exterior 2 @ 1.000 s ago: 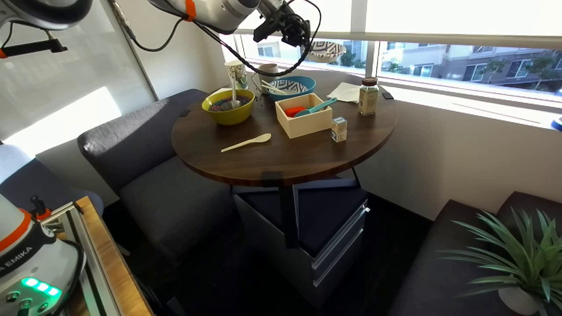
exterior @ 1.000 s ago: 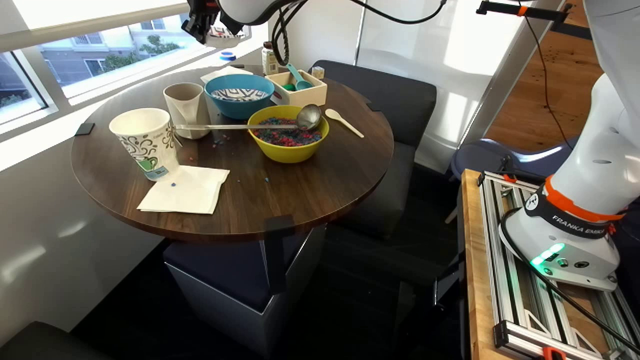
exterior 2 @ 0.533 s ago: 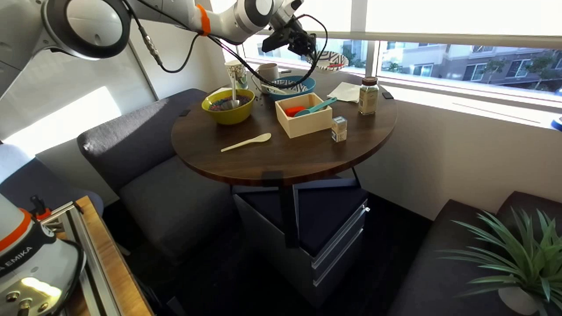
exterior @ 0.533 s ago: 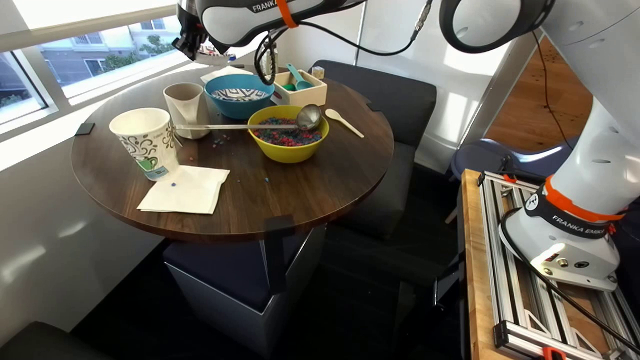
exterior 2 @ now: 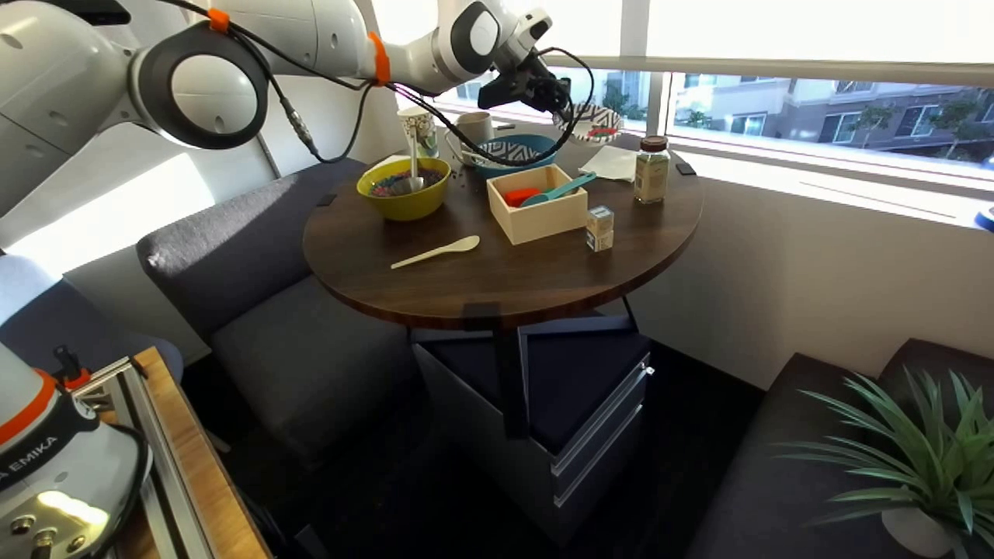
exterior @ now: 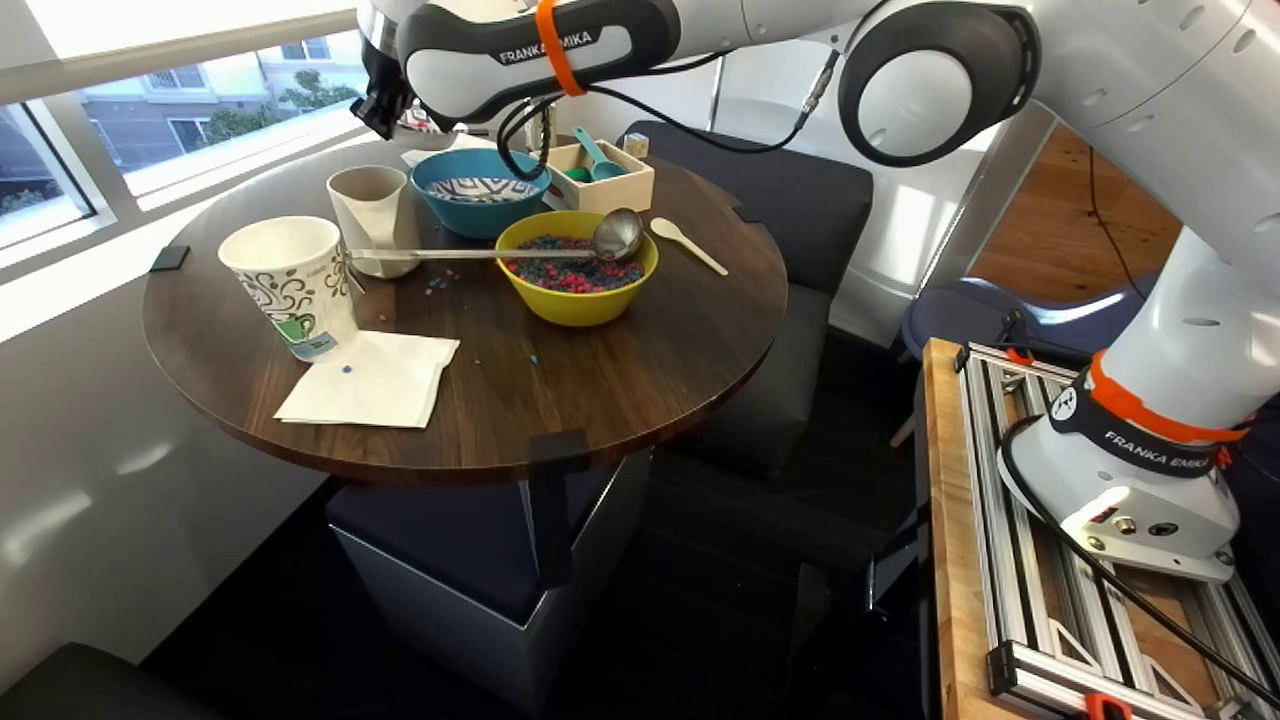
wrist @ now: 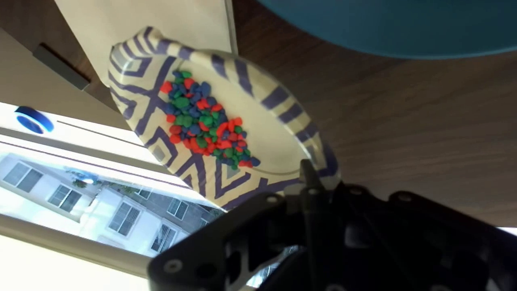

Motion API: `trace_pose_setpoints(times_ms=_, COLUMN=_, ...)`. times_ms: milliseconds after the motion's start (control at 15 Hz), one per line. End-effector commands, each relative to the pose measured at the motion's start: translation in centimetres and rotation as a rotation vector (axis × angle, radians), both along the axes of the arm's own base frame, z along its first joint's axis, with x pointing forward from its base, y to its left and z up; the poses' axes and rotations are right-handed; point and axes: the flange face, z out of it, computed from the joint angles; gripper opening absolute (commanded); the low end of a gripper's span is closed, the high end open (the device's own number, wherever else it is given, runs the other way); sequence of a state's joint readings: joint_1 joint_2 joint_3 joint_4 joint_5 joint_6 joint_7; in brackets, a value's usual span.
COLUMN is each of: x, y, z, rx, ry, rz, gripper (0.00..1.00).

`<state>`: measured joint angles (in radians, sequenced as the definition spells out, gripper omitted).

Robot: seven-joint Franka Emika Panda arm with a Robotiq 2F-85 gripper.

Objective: Remove one white plate from the blue bowl and put it on the table

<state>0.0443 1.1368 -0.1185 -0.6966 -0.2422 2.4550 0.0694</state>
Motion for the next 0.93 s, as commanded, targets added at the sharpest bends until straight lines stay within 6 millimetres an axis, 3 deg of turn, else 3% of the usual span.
trace_pose_setpoints(times_ms=0, x=0.5, y=0.1, z=-1.2, rx=0.020, ry=-0.012, rz=0.022, gripper=0.01)
trace_pose_setpoints(times_ms=133, x=0.5, y=0.0, z=-1.6, rx=0.018, ry=-0.011, rz=0.023, gripper=0.01)
trace_pose_setpoints(times_ms=200, x=0.5, y=0.0, z=-1.8, rx=0.020, ry=-0.009, rz=0.025, gripper=0.22)
trace_pose_setpoints(times_ms=467, x=0.6, y=0.1, z=-1.4, rx=0.015, ry=-0.015, rz=0.033, gripper=0.52)
trace_pose_setpoints(times_ms=867, x=0.3, y=1.5, z=0.9, rx=0.019, ry=0.019, rz=0.082, gripper=0.96)
